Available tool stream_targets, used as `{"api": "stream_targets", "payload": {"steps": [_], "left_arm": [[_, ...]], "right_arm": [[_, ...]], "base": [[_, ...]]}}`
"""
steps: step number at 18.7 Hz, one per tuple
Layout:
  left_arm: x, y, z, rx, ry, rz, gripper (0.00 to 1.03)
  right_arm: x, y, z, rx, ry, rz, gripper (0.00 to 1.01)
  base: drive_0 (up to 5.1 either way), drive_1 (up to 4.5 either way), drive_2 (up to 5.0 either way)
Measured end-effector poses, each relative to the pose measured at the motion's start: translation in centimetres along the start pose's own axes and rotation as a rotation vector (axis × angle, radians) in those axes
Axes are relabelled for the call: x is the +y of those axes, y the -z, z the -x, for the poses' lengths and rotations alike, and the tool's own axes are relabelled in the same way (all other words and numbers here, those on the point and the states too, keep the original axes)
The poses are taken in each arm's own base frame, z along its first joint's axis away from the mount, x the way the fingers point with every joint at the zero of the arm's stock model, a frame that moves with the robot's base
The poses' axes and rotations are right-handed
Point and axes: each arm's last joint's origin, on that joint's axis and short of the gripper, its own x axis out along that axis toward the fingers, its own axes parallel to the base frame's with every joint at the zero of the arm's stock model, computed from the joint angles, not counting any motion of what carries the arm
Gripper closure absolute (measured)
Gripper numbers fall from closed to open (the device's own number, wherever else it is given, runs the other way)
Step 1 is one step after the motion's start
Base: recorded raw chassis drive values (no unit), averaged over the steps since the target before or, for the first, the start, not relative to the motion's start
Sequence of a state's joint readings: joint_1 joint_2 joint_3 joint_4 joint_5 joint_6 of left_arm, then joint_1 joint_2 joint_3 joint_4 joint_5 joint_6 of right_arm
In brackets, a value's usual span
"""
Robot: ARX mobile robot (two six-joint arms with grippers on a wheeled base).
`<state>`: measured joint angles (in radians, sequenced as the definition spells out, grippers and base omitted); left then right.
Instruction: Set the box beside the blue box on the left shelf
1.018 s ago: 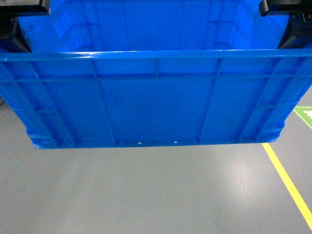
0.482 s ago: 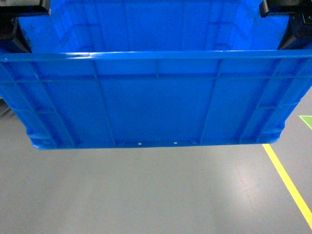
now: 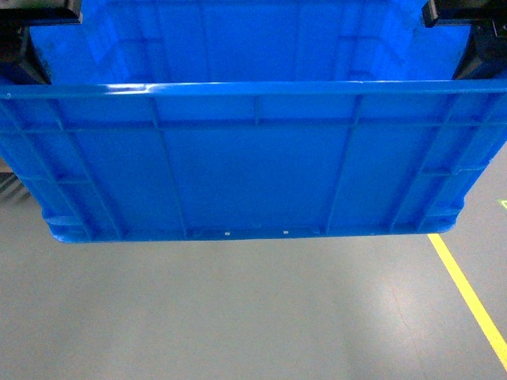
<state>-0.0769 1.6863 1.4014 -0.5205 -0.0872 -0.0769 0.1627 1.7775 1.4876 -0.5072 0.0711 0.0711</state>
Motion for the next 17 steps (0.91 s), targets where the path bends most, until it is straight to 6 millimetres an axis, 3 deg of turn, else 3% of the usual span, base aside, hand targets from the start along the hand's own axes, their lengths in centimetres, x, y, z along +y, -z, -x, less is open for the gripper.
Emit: {"api": "stream_targets", "payload": {"steps": [17], "left_arm": [[-0.01,-0.03,0.0,-0.003,0.001,-0.001,0.96]], "right_arm": [[0.03,-0.02,0.0,-0.002,-0.001,0.001,0.94]], "base": [[0.0,4.08,-4.1]]}}
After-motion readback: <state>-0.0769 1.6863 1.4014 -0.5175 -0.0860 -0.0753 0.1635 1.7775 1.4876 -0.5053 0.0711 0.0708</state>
